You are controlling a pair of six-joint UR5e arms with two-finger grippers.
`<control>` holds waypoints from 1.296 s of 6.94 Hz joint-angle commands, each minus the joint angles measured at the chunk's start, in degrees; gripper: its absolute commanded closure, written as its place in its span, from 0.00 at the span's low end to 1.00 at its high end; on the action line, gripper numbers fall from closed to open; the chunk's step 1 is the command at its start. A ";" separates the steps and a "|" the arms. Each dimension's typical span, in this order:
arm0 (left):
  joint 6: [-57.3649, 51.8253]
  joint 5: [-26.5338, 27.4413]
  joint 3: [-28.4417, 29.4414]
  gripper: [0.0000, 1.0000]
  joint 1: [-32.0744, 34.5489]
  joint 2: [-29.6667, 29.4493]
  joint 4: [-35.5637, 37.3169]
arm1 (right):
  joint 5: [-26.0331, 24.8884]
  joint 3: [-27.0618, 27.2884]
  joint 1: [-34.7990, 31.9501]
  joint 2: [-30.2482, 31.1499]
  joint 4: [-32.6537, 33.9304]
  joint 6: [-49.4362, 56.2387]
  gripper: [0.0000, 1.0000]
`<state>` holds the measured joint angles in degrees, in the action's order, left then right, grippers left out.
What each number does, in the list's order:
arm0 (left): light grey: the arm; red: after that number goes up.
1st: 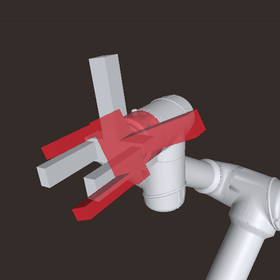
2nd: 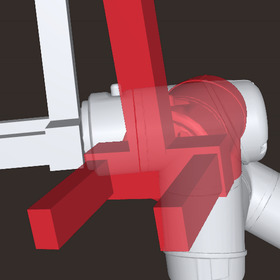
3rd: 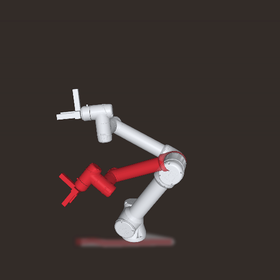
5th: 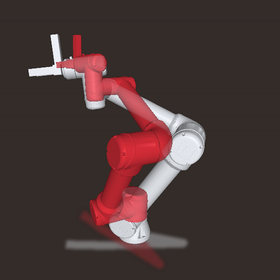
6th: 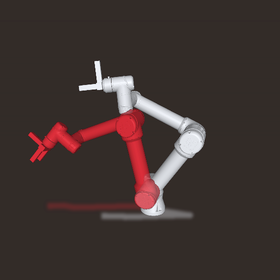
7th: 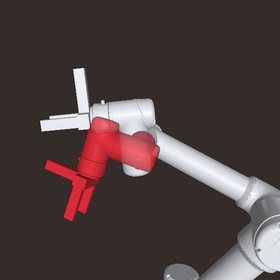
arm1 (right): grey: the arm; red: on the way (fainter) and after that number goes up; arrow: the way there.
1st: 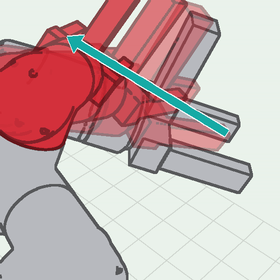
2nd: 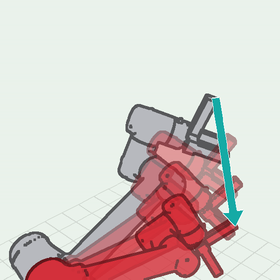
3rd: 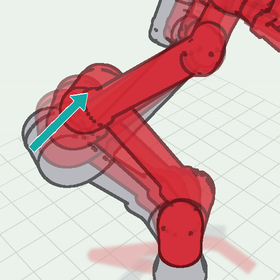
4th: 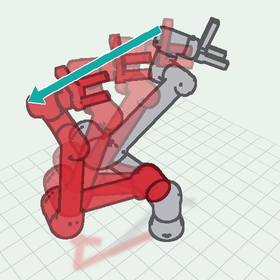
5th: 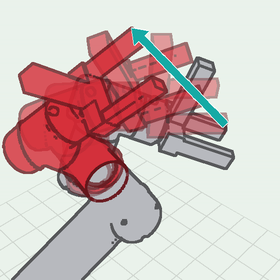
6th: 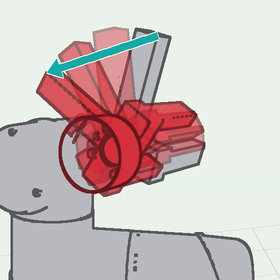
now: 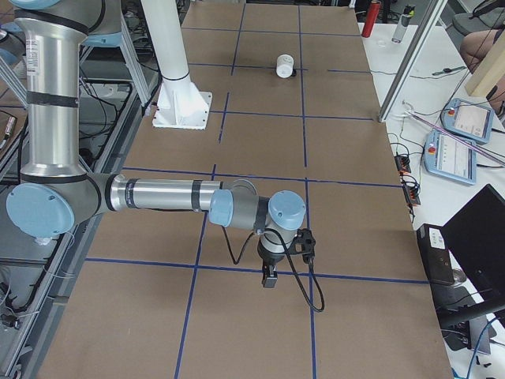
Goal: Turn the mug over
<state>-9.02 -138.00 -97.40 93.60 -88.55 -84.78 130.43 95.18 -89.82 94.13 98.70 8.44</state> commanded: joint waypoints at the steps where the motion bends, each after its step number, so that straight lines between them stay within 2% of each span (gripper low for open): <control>1: 1.62 -7.50 -0.87 0.00 -0.17 -0.56 -2.12 | 0.00 0.00 0.00 0.00 0.00 0.00 0.00; 2: 12.17 -7.38 -0.69 0.00 -0.70 -0.66 -6.93 | 0.00 0.00 0.00 0.00 0.00 0.00 0.00; 4: 34.67 -4.14 -0.25 0.00 -7.00 1.26 -24.21 | 0.00 0.00 0.00 0.00 0.00 0.00 0.00; 5: 44.08 -3.86 -0.16 0.00 -11.21 2.23 -31.95 | 0.00 0.00 0.00 0.00 0.00 0.00 0.00; 6: 52.79 -4.47 -0.07 0.00 -11.86 3.02 -40.64 | 0.00 0.00 0.00 0.00 0.00 0.00 0.00; 7: 63.06 -4.39 0.71 0.00 -15.34 3.29 -49.25 | 0.00 0.00 0.00 0.00 0.00 0.00 0.00; 9: 83.56 -3.16 5.52 0.00 -19.67 3.12 -69.27 | 0.00 -0.09 0.00 0.00 0.00 0.00 0.00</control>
<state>62.70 -141.74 -95.03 76.38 -85.42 -141.28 130.43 95.17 -89.82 94.13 98.70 8.44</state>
